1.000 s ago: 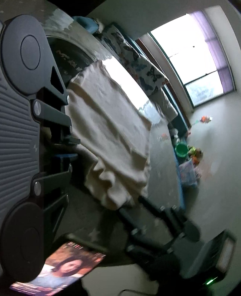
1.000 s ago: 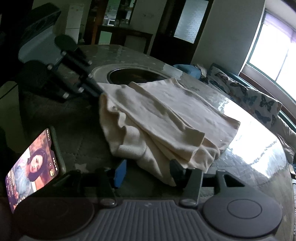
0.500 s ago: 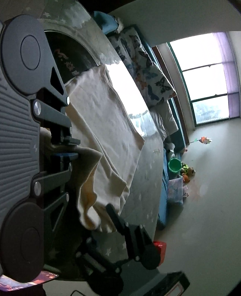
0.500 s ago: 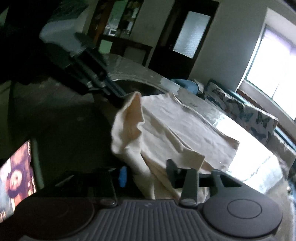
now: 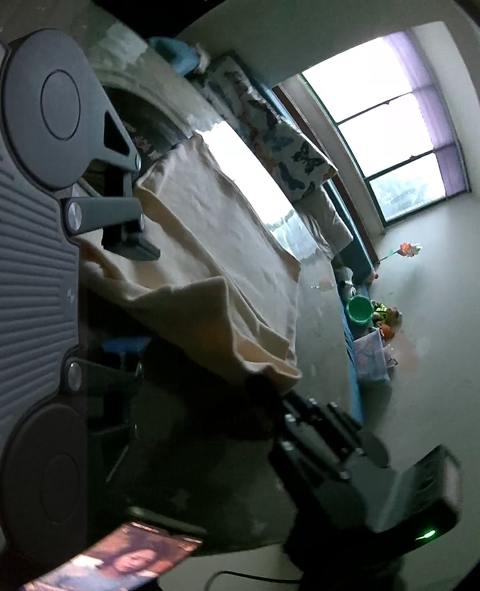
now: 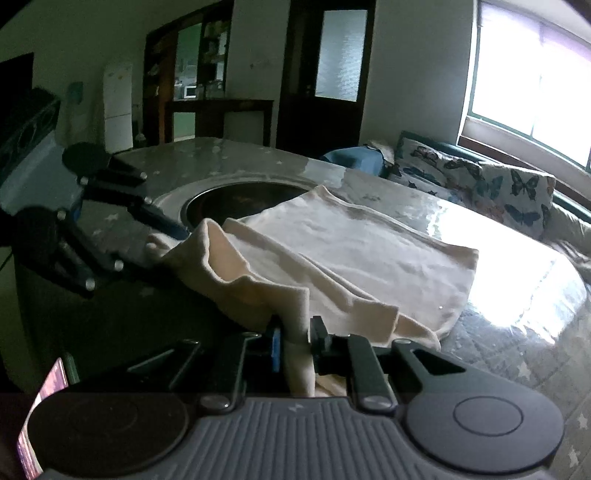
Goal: Fold clothes
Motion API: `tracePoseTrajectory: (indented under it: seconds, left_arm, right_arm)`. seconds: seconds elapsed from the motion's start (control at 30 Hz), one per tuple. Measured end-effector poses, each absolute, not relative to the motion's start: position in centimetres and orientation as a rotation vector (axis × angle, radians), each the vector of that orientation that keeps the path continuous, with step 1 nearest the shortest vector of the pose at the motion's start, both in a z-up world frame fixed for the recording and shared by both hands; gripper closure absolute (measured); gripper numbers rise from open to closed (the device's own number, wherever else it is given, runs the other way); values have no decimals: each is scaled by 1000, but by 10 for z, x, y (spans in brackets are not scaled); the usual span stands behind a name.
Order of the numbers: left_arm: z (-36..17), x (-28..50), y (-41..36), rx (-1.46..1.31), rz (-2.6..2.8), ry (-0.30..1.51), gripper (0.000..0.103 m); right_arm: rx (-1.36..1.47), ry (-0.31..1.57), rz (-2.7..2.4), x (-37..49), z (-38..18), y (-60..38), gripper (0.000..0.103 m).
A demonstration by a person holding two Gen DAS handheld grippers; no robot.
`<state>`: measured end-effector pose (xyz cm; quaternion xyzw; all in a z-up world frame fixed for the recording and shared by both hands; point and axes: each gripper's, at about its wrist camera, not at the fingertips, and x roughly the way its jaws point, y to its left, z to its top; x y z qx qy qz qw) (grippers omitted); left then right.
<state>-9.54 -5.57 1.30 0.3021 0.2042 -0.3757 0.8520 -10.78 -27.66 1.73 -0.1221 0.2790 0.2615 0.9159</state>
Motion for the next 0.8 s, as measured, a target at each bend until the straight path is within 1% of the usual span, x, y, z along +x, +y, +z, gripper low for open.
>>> tracePoseTrajectory:
  seconds: [0.07, 0.13, 0.2, 0.43, 0.67, 0.8]
  left_arm:
    - [8, -95, -58, 667, -792, 433, 58]
    - [5, -91, -58, 671, -792, 462, 89]
    - [5, -88, -55, 653, -778, 477, 96]
    - [26, -110, -41, 583, -814, 464, 98]
    - [68, -163, -12, 466, -872, 445, 98]
    - [87, -179, -8, 454, -877, 404, 98]
  right_arm:
    - [-236, 575, 531, -106, 18, -278, 91]
    - [-213, 580, 525, -108, 19, -278, 92]
    - [-201, 582, 525, -109, 19, -277, 93]
    - [-182, 553, 560, -139, 33, -280, 94]
    - [-182, 542, 631, -197, 74, -289, 94]
    - [-189, 526, 652, -205, 97, -291, 94]
